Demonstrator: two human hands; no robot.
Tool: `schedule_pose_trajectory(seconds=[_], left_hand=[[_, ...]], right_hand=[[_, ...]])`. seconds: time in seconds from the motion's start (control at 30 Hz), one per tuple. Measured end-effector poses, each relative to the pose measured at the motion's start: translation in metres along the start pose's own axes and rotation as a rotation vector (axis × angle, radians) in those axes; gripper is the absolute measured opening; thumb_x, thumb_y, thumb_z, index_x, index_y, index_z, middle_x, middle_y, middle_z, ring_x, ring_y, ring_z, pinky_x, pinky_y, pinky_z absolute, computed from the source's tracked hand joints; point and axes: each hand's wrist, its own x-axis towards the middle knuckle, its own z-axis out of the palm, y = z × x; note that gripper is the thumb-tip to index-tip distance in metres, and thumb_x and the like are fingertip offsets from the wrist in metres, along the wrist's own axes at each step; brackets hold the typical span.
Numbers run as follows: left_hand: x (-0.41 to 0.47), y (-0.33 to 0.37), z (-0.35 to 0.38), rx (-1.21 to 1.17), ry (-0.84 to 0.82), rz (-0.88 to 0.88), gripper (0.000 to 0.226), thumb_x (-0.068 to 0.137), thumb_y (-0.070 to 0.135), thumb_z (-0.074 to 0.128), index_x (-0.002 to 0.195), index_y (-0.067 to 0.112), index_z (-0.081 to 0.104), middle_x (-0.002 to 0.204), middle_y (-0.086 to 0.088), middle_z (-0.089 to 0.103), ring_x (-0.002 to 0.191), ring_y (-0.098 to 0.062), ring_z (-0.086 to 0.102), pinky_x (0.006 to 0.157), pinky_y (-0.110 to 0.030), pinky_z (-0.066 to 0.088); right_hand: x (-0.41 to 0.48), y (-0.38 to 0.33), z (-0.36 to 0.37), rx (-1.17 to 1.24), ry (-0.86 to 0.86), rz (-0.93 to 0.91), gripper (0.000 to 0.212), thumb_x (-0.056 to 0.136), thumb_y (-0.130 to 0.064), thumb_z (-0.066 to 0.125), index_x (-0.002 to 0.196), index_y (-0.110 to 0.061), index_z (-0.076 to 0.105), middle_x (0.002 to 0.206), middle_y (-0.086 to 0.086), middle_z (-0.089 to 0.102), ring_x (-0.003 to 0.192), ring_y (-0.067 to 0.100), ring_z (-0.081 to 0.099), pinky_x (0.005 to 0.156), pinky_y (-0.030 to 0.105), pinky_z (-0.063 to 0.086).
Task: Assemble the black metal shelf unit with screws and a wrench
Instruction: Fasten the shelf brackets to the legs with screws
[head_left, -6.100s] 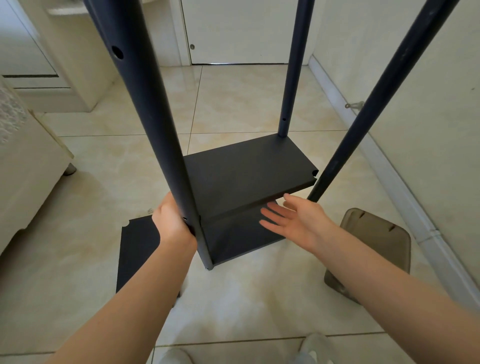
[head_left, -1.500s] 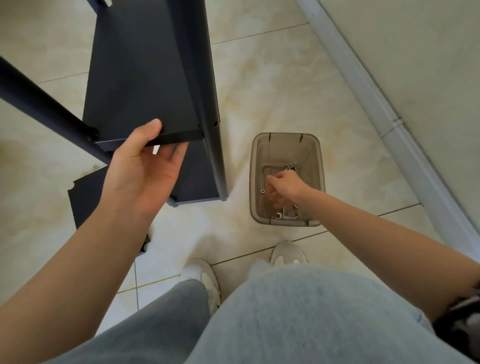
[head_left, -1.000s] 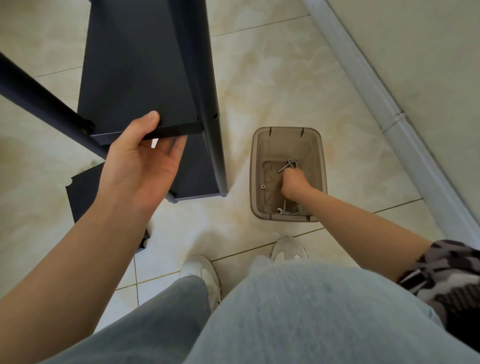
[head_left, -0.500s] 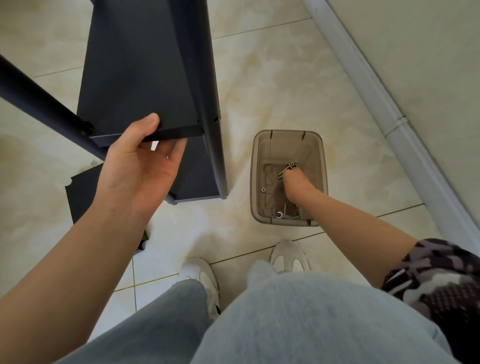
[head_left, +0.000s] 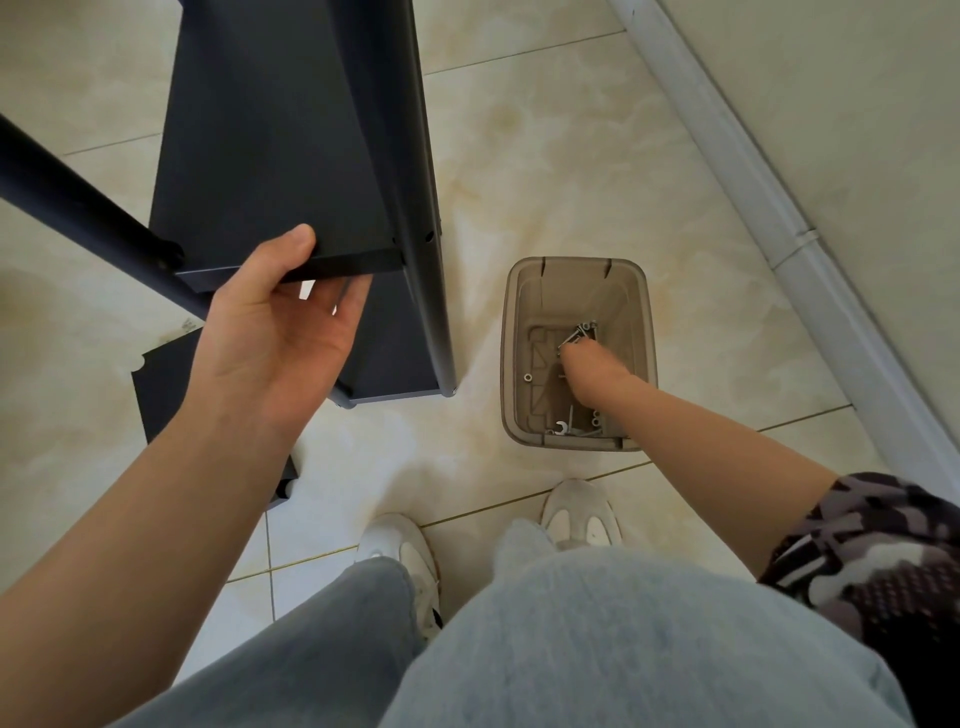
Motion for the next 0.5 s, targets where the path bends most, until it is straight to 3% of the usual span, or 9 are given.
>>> schedule_pose_trajectory(seconds=[0.3, 0.5], left_hand=[[0.0, 0.0, 0.0, -0.013, -0.003, -0.002, 0.015, 0.091, -0.002, 0.063, 0.08, 0.005, 0.073, 0.104, -0.01, 0.075, 0.113, -0.027, 0.07, 0.092, -0.04, 0.058], [0.001, 0.0, -0.001, -0.013, -0.01, -0.004, 0.008, 0.09, -0.001, 0.064, 0.089, 0.005, 0.069, 0.11, -0.011, 0.073, 0.115, -0.028, 0.069, 0.094, -0.04, 0.058]], right_hand=[[-0.006, -0.004, -0.005, 0.025, 0.049, 0.001, 0.032, 0.096, -0.001, 0.04, 0.127, -0.001, 0.044, 0.118, 0.021, 0.062, 0.103, 0.039, 0.062, 0.073, 0.043, 0.047], [-0.012, -0.01, -0.011, 0.137, 0.074, -0.014, 0.03, 0.096, -0.004, 0.04, 0.127, -0.002, 0.042, 0.099, 0.017, 0.062, 0.081, 0.034, 0.059, 0.063, 0.039, 0.045]])
